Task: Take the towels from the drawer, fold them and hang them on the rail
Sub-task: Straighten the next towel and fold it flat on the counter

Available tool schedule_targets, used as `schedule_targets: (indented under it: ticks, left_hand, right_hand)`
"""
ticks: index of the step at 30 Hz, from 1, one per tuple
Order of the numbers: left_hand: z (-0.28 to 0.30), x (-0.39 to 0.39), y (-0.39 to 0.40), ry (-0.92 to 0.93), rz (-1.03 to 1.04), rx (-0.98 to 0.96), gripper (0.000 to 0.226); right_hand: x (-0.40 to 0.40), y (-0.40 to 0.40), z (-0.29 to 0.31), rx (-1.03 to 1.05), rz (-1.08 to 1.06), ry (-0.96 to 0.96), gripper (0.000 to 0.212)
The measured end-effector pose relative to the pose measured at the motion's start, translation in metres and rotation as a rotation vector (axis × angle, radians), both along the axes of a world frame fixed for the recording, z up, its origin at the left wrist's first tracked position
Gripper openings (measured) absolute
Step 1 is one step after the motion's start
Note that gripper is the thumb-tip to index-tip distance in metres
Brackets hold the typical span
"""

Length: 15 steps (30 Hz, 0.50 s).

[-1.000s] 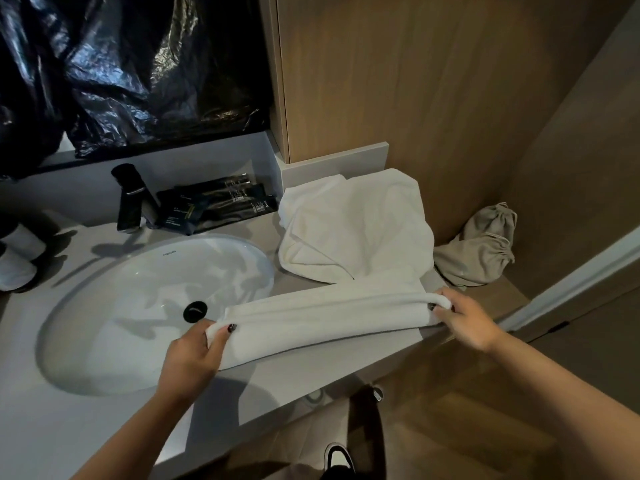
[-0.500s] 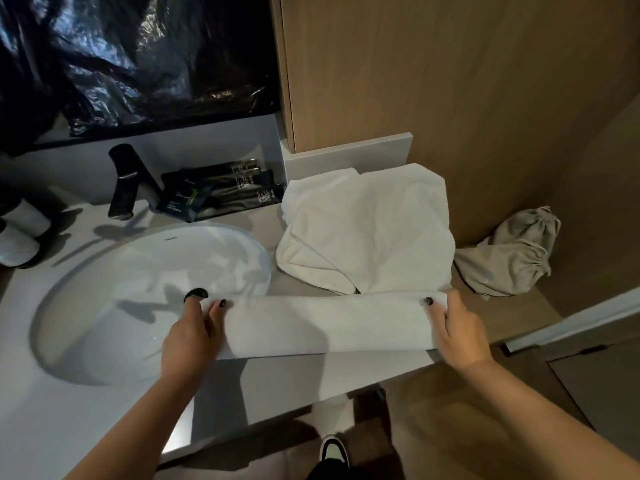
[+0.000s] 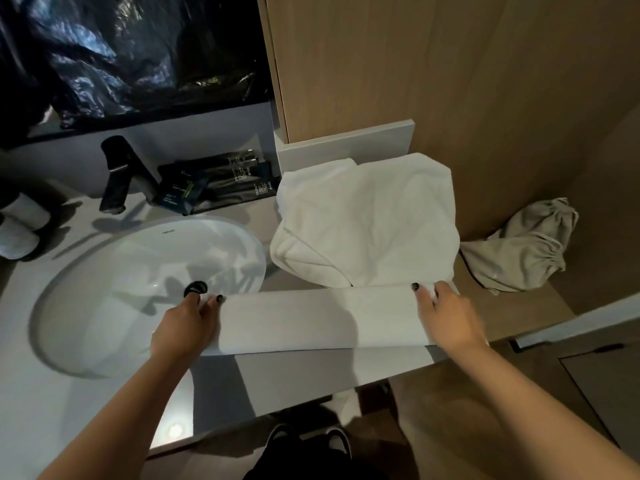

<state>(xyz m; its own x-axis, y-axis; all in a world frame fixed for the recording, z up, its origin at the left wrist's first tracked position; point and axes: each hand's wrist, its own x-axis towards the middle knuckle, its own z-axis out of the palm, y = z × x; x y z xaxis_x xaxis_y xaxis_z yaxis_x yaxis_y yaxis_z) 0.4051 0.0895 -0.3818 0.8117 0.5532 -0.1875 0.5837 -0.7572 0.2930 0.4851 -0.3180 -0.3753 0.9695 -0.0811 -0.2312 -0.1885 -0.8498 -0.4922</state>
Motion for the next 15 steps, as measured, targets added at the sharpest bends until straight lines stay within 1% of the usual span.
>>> schedule_targets:
  ticks: [3, 5, 7, 8, 9, 10, 11, 13, 14, 15]
  left_hand:
    - [0.001, 0.002, -0.002, 0.042, 0.054, 0.006, 0.048]
    - [0.007, 0.001, -0.009, 0.026, 0.051, 0.106, 0.043]
    - [0.011, 0.0, -0.022, -0.07, -0.11, 0.254, 0.036]
    - [0.013, 0.0, -0.031, -0.14, -0.22, 0.303, 0.035]
    - [0.013, 0.0, -0.042, -0.221, -0.327, 0.304, 0.035]
    - [0.013, 0.0, -0.053, -0.27, -0.434, 0.26, 0.037]
    - [0.011, -0.001, -0.063, -0.252, -0.527, 0.195, 0.043]
    - [0.006, -0.002, -0.076, -0.136, -0.613, 0.09, 0.064]
    - [0.003, -0.001, -0.076, -0.108, -0.611, 0.068, 0.072]
    - [0.002, 0.002, -0.074, -0.085, -0.601, 0.061, 0.076]
  right_hand:
    - [0.002, 0.002, 0.001, -0.008, -0.057, -0.007, 0.035]
    - [-0.002, 0.007, 0.003, -0.059, -0.082, -0.049, 0.036]
    - [-0.007, 0.017, 0.006, -0.137, -0.091, -0.15, 0.033]
    - [-0.009, 0.022, 0.007, -0.195, -0.08, -0.226, 0.029]
    - [-0.011, 0.03, 0.008, -0.271, -0.053, -0.294, 0.029]
    - [-0.012, 0.039, 0.009, -0.346, -0.017, -0.341, 0.037]
    - [-0.014, 0.049, 0.011, -0.378, 0.039, -0.367, 0.049]
    - [-0.025, 0.077, 0.013, -0.307, 0.226, -0.44, 0.067]
    - [-0.032, 0.095, 0.011, -0.26, 0.342, -0.479, 0.07]
    - [-0.04, 0.113, 0.009, -0.226, 0.478, -0.498, 0.067]
